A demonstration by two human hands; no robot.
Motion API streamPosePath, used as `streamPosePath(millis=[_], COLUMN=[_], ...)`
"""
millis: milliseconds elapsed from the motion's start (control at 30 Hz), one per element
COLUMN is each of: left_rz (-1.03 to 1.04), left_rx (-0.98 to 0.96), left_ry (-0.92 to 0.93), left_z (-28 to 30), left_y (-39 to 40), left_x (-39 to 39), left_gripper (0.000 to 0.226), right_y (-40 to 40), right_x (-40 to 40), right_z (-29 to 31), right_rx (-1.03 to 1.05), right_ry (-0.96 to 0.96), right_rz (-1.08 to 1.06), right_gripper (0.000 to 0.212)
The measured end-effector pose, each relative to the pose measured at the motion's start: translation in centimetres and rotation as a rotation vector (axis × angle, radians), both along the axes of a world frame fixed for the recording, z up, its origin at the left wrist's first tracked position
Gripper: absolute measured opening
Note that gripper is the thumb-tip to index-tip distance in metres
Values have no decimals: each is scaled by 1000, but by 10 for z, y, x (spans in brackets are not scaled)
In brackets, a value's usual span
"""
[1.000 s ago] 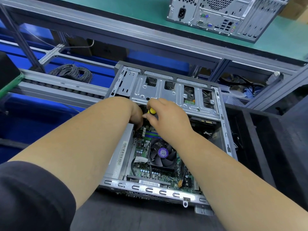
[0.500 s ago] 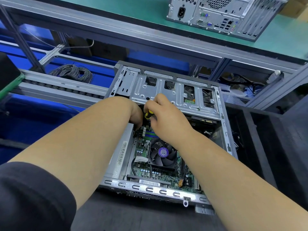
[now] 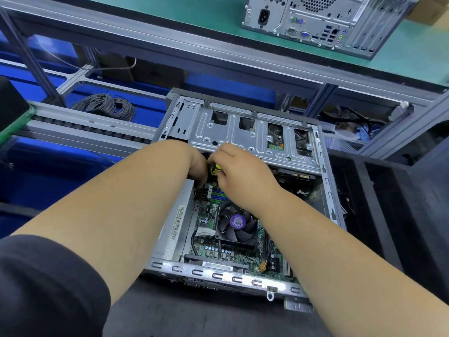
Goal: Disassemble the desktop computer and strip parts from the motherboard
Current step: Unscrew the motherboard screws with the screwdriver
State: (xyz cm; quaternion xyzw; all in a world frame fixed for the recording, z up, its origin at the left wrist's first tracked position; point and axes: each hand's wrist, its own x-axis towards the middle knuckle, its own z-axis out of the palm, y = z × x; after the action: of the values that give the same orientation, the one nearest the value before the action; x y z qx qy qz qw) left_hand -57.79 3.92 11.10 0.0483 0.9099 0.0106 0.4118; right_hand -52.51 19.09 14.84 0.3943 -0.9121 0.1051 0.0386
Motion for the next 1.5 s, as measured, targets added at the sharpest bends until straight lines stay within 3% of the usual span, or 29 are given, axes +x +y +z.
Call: streamPosePath(millis=[67,233,533,733,800,900,1100,1233,1500], left_rz=[-7,-88,-105,-56,-42,-33,27,99,68], left_rx=[-20,-80,-149,-134,-107,-52,253,432,497], left_ry=[3,-15,-32,-22,-32,-11,-77,-184,-180], left_z=[1,-4,-5,-3,-1,2,5,5,15], left_y=[-1,-4,-3,-7,-7,-6,-2,1,1], left_x=[0,-6,-6,-6,-4,0,3,3,12], left_gripper=[5,22,17,15,13,39,45,38,27], right_y=[1,4,10,15,18,20,25,25,26], right_x=[-1,-2,-4,-3,-4,-7,-14,-15,-11], right_z=[1,4,11,19,21,21,20,18,28], right_rx=[-4,-42,-115,-339,-406,-534,-662,-673,-685], right_ry=[-4,-3,-19,-9,-7,-50,-148,-160,-169], right_rz=[-1,-12,-52,-83,-95,-141,-271,-287,-304], right_gripper=[26,28,29,22,19,16,16,15,13])
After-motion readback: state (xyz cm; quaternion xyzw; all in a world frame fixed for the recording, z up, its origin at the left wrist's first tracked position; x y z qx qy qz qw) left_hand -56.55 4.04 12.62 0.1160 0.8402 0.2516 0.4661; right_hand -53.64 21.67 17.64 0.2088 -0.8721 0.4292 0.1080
